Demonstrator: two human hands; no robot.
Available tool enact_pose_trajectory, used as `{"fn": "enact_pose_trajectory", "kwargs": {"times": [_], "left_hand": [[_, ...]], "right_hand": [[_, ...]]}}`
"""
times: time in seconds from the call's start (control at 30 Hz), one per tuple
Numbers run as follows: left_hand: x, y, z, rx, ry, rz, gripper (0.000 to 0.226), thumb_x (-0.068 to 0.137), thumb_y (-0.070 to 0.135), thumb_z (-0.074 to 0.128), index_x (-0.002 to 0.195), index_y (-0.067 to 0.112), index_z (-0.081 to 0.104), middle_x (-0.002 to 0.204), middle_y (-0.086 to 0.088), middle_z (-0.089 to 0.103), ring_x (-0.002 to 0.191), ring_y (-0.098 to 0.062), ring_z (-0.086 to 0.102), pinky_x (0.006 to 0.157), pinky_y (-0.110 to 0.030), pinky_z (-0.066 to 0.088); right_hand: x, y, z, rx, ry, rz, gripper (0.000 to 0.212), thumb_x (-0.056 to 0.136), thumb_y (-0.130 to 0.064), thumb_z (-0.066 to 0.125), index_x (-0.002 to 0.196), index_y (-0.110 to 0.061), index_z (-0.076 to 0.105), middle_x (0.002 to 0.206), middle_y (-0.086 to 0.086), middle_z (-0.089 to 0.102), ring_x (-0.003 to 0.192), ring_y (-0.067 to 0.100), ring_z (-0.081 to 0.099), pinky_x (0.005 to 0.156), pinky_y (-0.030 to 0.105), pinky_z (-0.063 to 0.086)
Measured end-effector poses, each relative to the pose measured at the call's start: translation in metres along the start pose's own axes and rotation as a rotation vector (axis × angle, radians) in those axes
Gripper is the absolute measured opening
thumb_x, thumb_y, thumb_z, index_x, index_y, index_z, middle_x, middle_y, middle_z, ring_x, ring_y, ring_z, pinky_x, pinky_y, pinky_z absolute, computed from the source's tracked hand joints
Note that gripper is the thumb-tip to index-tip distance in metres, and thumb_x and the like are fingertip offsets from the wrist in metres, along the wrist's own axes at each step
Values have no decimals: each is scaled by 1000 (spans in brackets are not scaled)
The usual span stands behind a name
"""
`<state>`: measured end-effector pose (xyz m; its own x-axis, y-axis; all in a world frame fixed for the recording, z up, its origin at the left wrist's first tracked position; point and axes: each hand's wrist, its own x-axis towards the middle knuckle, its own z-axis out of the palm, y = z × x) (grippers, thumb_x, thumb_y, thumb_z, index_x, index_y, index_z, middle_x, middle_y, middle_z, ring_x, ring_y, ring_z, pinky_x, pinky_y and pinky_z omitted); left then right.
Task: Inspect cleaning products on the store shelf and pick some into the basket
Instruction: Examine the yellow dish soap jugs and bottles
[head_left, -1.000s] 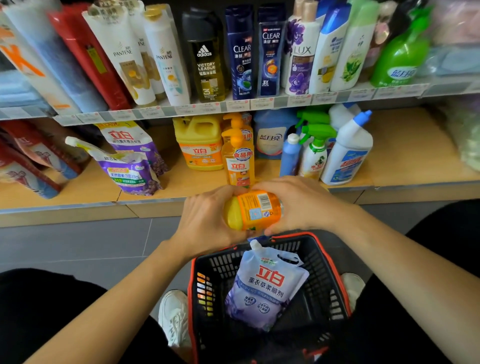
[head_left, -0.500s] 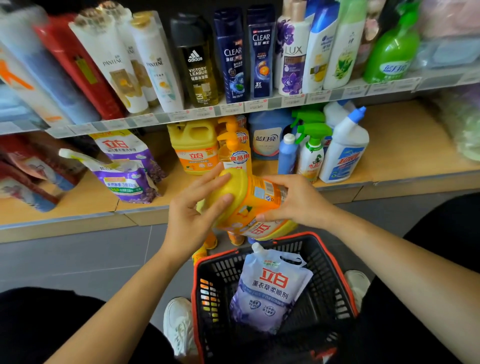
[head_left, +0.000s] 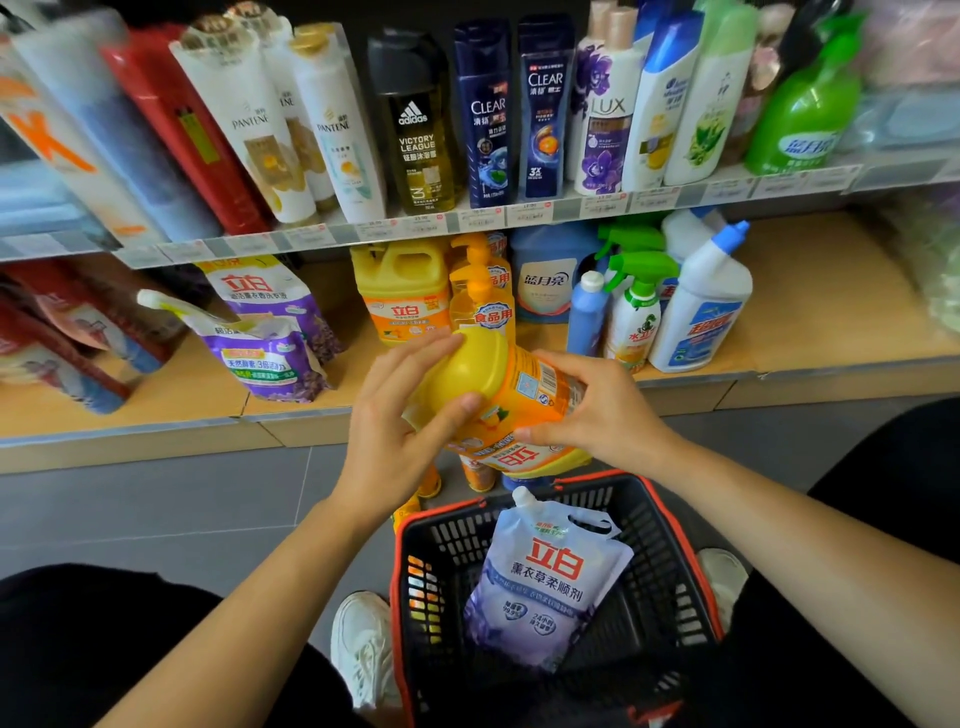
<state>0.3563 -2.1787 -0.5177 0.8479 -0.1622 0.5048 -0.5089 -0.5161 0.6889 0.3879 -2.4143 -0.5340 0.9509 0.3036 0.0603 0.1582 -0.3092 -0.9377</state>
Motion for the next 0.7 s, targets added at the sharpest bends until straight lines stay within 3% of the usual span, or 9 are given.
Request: {"fn": "enact_pose_trajectory", "kwargs": {"times": [0.17,0.23,0.37,0.5,0.6,0.7], "left_hand": [[1,0,-2,-129,-92,-129,56,95,59,57,143,31,51,143,14,53,135,-21,49,100,-57,49],[3,-1,-4,-171,-133,-177,56,94,60,54,142,33,51,141,11,55,132,-25,52,98,-60,49],[7,0,-8,-247,-197,-238,53,96,52,45,141,26,52,139,3,57,129,-26,54,100,-57,49],[14,-2,-17,-357,-201,-337,36,104,37,42,133,32,62,133,15,64,126,-9,57,101,-30,49],[16,-5,-23,-422,-140,-401,28,104,25,52,122,35,70,126,14,70,121,-8,62,104,-38,50],[15,-8,-28,-456,-56,-453,28,102,14,54,122,23,71,124,7,72,121,-12,63,107,-48,49]], "right_hand": [[-3,0,2,-3,8,-49,85,62,-11,93,138,-6,55,124,2,69,111,6,66,94,22,53],[-5,0,4,-18,9,-65,87,62,-13,94,139,-7,55,124,3,69,112,7,66,95,23,52],[-7,0,7,17,-3,-73,86,63,-11,94,139,-8,56,124,3,69,111,8,67,95,25,53],[-8,2,8,68,-7,-75,84,63,-10,92,139,-7,56,121,-1,70,108,4,68,90,19,53],[-8,3,8,117,-17,-81,81,64,-10,91,137,-7,57,121,-1,71,109,8,68,90,21,54],[-7,5,7,188,-22,-80,78,66,-11,89,136,-6,58,122,1,71,112,14,68,93,29,56]]}}
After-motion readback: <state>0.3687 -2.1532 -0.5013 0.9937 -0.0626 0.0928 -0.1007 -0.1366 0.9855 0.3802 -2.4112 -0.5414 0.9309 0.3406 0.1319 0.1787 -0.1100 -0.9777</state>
